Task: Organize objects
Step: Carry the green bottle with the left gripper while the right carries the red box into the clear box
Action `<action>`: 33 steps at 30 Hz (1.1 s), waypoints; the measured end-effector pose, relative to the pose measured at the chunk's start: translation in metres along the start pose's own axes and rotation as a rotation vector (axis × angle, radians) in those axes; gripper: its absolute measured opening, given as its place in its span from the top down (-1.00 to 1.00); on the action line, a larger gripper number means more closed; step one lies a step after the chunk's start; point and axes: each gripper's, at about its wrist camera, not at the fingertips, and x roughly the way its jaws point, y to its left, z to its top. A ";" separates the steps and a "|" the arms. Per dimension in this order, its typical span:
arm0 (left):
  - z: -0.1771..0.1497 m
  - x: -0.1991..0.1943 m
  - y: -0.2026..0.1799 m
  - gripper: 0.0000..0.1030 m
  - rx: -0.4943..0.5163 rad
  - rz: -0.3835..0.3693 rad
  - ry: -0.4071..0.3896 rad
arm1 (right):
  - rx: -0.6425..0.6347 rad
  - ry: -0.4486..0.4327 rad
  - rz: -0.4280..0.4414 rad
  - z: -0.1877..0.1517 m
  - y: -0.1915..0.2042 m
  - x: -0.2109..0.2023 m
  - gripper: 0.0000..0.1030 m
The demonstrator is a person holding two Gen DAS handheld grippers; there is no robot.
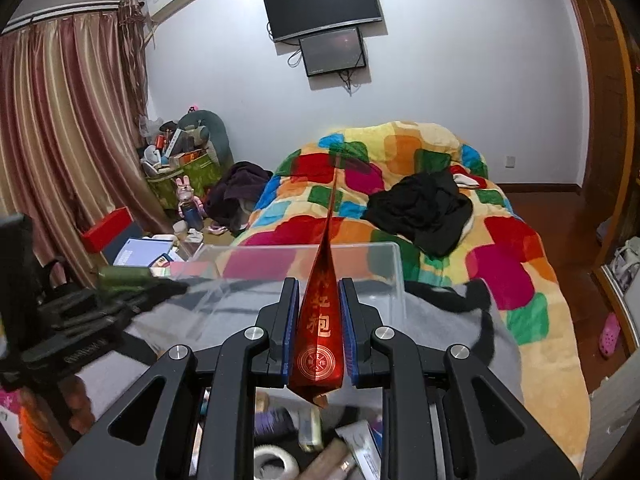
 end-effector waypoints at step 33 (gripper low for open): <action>0.000 -0.010 -0.017 -0.35 0.066 -0.028 0.032 | -0.027 0.102 0.052 0.009 0.004 0.011 0.17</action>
